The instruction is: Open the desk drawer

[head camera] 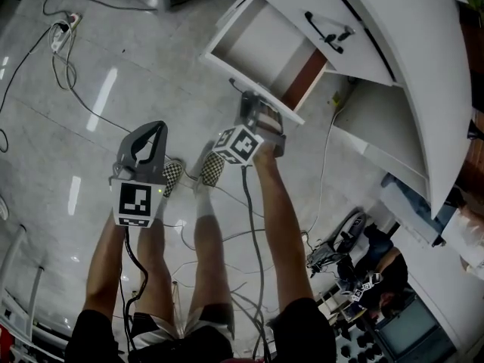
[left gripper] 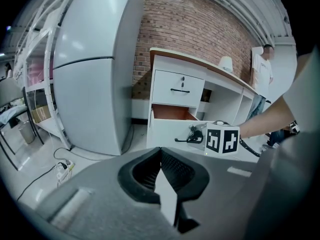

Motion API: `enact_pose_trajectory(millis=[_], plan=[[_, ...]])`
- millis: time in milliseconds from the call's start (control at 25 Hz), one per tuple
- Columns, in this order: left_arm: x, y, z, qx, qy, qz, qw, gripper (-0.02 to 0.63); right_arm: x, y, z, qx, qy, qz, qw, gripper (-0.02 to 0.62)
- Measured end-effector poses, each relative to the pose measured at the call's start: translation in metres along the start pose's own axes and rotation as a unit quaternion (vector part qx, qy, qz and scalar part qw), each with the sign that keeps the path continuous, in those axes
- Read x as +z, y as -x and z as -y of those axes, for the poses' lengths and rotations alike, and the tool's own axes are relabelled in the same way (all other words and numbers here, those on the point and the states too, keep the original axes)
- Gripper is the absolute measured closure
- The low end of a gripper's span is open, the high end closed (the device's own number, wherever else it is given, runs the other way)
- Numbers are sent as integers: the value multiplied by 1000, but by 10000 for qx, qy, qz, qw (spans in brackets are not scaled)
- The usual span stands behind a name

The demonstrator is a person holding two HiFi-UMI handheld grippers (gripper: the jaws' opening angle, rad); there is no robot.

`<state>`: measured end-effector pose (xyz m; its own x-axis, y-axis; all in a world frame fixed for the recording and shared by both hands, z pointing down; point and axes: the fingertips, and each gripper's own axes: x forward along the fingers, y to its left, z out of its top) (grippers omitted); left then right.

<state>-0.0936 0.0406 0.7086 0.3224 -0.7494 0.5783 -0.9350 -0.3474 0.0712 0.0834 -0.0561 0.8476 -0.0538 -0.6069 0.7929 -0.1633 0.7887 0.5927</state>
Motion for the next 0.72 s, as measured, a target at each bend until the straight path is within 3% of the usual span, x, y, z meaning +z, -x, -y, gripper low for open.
enact_pose_trajectory(millis=[720], plan=[[-8, 19, 2, -180, -155, -23, 9997, 595, 0, 33, -47, 141, 123, -96, 9998, 580]])
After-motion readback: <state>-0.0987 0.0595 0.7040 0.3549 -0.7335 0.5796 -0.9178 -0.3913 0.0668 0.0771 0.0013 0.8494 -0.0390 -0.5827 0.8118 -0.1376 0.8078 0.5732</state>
